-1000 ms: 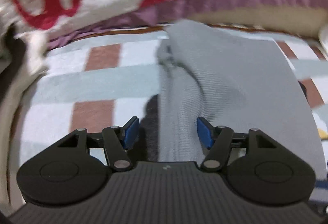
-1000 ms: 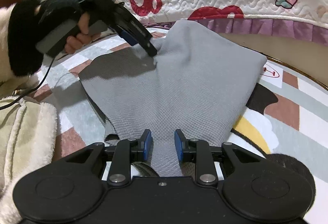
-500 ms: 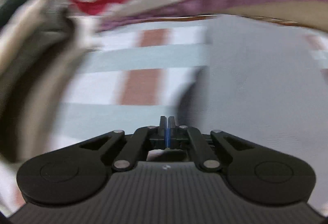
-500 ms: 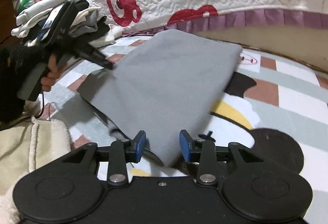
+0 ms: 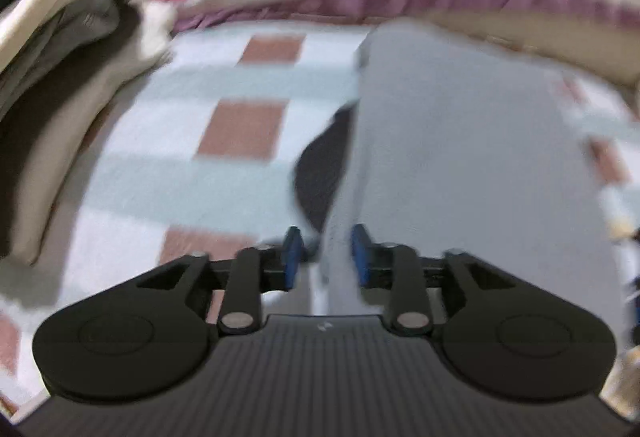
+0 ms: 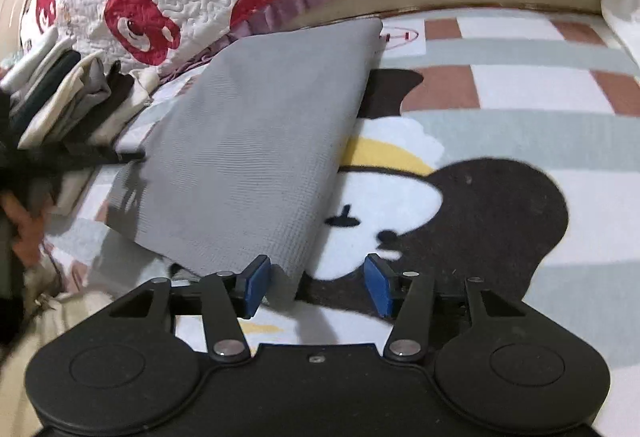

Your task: Fold clothes

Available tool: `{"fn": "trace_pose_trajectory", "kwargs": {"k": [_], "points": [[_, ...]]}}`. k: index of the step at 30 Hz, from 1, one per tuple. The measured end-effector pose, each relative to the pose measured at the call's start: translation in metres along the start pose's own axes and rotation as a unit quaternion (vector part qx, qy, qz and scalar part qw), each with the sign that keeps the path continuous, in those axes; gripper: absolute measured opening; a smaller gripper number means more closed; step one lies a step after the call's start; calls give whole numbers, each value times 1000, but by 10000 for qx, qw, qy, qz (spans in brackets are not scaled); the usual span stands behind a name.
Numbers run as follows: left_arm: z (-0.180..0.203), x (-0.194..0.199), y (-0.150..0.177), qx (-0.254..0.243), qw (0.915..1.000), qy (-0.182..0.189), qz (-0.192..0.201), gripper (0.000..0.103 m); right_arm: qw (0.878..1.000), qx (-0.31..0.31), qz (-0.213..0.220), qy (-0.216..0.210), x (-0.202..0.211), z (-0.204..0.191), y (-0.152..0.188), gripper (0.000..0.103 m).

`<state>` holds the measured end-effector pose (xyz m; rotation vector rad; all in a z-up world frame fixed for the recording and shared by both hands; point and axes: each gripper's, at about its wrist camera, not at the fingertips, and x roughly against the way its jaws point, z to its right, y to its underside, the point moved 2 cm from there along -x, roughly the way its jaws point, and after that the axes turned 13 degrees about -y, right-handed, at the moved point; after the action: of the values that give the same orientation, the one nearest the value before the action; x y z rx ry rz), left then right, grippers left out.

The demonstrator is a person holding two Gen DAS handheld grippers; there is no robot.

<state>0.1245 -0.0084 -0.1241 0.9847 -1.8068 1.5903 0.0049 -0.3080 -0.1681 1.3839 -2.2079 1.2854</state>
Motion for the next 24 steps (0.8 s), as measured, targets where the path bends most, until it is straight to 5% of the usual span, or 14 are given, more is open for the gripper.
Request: {"fn": "trace_pose_trajectory", "kwargs": {"k": [8,12,18,20,21,24], "points": [[3,13,-8,-325,9993,-167,127,34,9956,-782,-125,-498,-13,1,4,59],[12,41,-21,-579,9955,-236,708,38,9912,-1134,-76,-677,-19,3,1,61],[31,71,-22,-977,9861,840,1046,44,9643,-2246,212,-1388,-24,25,4,61],[47,70,-9,-1671,9779,718,1029,50,9617,-2278,233,-1510,-27,24,1,38],[56,68,0,-2017,9722,650,999,51,9642,-2147,261,-1537,-27,21,-2,15],[74,70,22,-2695,9557,763,909,51,9689,-1873,437,-1558,-24,12,-12,15]]}}
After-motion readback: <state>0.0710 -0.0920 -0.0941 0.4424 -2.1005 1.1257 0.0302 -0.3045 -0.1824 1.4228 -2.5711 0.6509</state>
